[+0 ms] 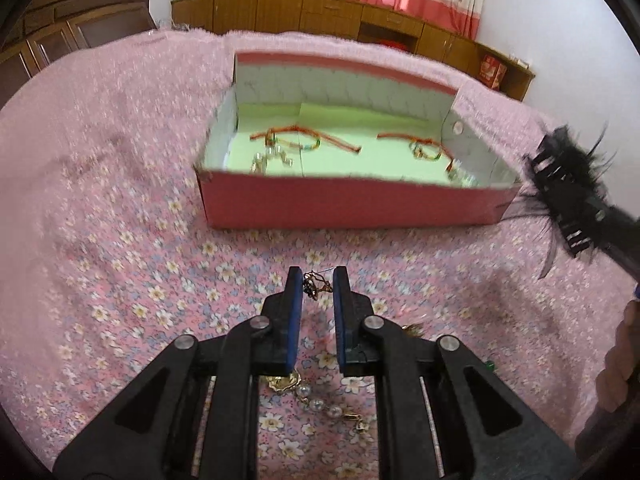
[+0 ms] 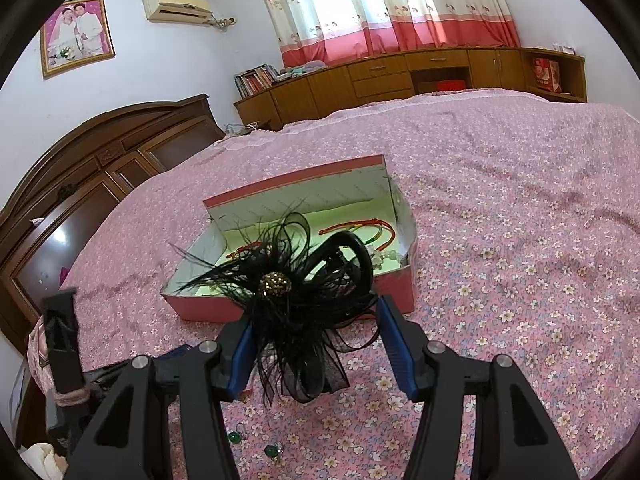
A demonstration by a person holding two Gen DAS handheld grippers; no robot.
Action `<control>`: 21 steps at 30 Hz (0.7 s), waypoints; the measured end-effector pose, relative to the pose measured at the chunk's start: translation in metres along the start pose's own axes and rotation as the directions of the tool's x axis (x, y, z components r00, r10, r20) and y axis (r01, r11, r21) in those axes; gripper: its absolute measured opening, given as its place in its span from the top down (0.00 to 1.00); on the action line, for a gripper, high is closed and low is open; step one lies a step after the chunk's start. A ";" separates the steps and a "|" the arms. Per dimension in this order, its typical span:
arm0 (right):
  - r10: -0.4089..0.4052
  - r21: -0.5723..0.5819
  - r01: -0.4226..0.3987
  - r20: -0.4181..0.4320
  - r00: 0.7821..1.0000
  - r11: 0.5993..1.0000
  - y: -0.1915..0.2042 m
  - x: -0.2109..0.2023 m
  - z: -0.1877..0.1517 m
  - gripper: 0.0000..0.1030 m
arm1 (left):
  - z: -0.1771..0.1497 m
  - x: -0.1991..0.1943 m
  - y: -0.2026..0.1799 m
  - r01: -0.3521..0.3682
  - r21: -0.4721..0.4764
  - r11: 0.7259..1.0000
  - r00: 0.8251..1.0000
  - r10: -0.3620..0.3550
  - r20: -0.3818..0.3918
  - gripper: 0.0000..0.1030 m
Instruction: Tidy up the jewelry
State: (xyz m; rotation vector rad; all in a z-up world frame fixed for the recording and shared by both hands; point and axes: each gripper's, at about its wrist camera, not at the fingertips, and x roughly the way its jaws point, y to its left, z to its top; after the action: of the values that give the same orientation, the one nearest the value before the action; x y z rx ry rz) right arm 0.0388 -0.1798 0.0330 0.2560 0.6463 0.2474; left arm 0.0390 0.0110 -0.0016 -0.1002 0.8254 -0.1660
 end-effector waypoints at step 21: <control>0.015 -0.058 -0.011 0.066 0.998 0.998 0.015 -0.011 0.018 0.43 | 0.064 -0.052 -0.006 -0.058 0.017 0.998 0.949 0.050 0.312 0.94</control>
State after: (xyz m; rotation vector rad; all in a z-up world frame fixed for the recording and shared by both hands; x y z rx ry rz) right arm 0.0389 -0.1715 0.0573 0.2120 0.5708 0.2684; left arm 0.0510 0.0160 0.0798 -0.0762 0.5098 -0.1054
